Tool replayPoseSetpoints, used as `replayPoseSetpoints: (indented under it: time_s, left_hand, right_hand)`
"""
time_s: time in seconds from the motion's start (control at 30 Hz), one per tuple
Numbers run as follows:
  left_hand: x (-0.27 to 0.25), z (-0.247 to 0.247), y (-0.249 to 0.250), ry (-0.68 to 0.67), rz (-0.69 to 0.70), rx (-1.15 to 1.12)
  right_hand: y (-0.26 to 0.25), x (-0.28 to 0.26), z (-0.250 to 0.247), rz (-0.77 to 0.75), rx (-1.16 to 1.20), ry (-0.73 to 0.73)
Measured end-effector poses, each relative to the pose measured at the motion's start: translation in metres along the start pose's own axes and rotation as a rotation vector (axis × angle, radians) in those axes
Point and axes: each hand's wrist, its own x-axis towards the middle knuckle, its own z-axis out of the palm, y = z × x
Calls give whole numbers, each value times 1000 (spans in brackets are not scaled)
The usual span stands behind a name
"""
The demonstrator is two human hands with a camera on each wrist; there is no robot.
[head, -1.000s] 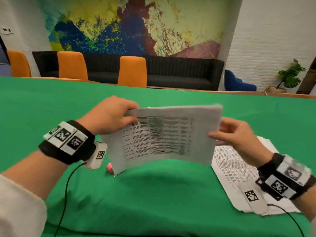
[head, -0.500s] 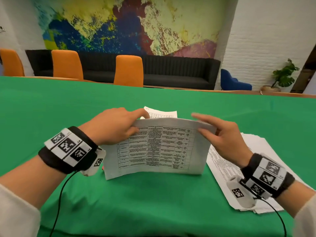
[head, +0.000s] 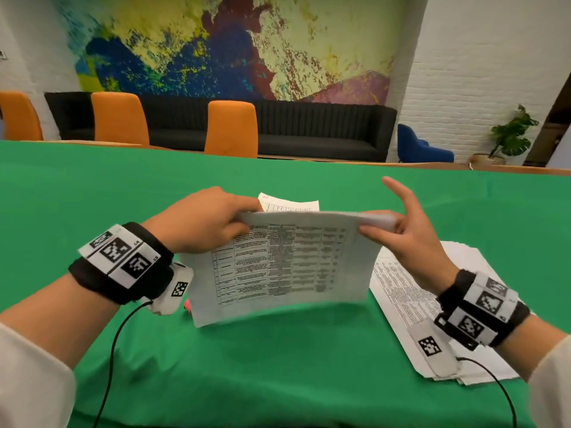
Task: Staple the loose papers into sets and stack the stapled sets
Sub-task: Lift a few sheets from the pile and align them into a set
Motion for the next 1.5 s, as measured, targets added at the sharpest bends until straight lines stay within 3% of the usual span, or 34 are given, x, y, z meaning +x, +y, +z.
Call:
replayPoseSetpoints:
  time_s: [0.1,0.27,0.37,0.43,0.57,0.7,0.97,1.33,1.5]
  left_hand:
    - [0,-6,-10,41,-132,-284]
    - [-9,24,-8,196,-422,-1006]
    - [-8,62,16,254,-501,-1202]
    - [-5,83,33,301,-528,-1286]
    - [-1,97,46,420,-514,-1368]
    - [14,76,43,497,-430,-1445]
    - [26,75,60,679,-374,-1246]
    - [24,111,63,548,-443,-1234]
    - [22,105,51,383,-433,-1237]
  right_hand:
    - [7,5,-14,160,165,94]
    - [27,-6,-23,328,384,-7]
    - [15,-11,3,323,554,-164]
    - [3,-10,26,254,507,-144]
    - [-15,2,44,123,315,107]
    - [-17,6,43,24,161,145]
    - [1,6,55,-10,123,231]
    - [36,-6,51,161,60,172]
    - [28,-5,39,266,47,66]
